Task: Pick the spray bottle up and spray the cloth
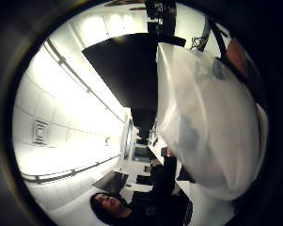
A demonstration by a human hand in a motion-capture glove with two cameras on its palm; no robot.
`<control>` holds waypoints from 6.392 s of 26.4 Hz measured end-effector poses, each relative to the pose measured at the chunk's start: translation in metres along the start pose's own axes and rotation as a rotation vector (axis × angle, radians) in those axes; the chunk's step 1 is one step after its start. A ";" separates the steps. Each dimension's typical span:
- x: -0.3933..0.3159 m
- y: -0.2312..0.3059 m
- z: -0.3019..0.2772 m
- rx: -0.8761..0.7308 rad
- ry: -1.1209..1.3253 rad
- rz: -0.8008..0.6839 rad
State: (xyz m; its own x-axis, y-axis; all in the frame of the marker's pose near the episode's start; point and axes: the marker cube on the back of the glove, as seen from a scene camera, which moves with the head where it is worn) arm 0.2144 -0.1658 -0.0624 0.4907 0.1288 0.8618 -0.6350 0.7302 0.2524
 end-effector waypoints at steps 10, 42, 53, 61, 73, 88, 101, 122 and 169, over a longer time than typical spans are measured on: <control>-0.001 -0.012 0.015 0.314 0.049 -0.051; -0.078 0.037 0.002 0.025 0.412 -0.071; -0.123 0.053 0.068 -0.509 0.948 0.020; -0.111 0.076 0.143 -0.796 1.410 0.055; -0.048 0.102 0.211 -0.984 1.736 0.042; -0.131 0.103 0.221 -0.704 1.219 -0.227; -0.223 0.144 0.320 -0.566 0.246 -0.471; -0.174 0.169 0.432 -0.486 -0.106 -0.411; -0.084 0.209 0.205 -0.607 0.718 -0.478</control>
State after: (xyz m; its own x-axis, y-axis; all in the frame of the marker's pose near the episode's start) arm -0.0820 -0.1613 0.0084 0.9752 -0.0391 0.2177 0.0259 0.9977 0.0632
